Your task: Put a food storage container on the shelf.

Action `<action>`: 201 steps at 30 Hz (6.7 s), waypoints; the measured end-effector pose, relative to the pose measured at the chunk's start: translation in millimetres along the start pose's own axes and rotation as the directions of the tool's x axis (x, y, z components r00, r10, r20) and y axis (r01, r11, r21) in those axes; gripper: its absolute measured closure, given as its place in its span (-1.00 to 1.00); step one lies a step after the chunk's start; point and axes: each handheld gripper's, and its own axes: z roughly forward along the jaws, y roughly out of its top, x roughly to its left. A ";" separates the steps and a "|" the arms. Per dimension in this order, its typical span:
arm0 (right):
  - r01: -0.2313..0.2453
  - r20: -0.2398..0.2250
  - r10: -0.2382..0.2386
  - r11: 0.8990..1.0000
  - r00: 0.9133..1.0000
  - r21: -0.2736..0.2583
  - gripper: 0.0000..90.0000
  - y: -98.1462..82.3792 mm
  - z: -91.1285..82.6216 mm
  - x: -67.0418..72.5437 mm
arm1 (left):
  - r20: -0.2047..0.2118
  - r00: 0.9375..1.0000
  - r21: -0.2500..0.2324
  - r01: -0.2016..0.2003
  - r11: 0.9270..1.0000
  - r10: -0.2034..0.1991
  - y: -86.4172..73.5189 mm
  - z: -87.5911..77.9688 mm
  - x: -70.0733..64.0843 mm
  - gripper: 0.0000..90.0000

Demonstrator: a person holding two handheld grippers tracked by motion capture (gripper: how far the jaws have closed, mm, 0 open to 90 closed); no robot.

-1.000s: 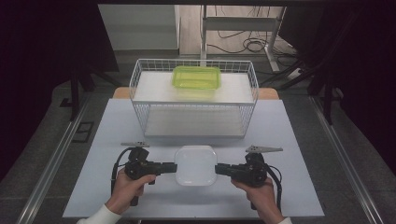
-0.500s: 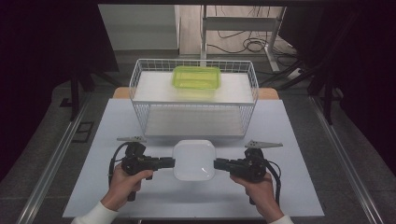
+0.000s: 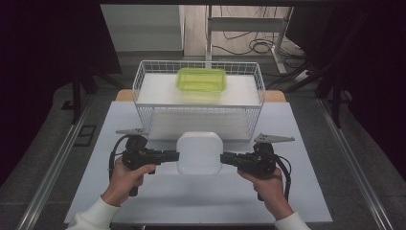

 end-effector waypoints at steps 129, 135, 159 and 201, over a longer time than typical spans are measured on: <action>-0.134 0.009 0.136 0.985 0.991 -0.108 0.74 217.3 17.4 -53.1 | 0.050 0.993 -0.133 0.110 0.985 -0.105 218.4 -13.1 57.1 0.79; -0.198 -0.015 0.198 0.973 0.980 -0.117 0.71 222.7 21.3 -63.2 | 0.076 0.979 -0.120 0.195 0.973 -0.187 226.4 -10.6 66.5 0.78; -0.385 -0.073 0.378 0.912 0.923 -0.144 0.59 227.7 36.6 -89.4 | 0.113 0.942 -0.163 0.332 0.929 -0.317 233.0 1.7 92.2 0.68; 0.173 0.171 -0.191 0.979 0.967 0.111 -0.26 112.2 -33.0 -19.9 | -0.198 0.963 -0.008 -0.190 0.982 0.185 70.9 -41.8 6.5 -0.17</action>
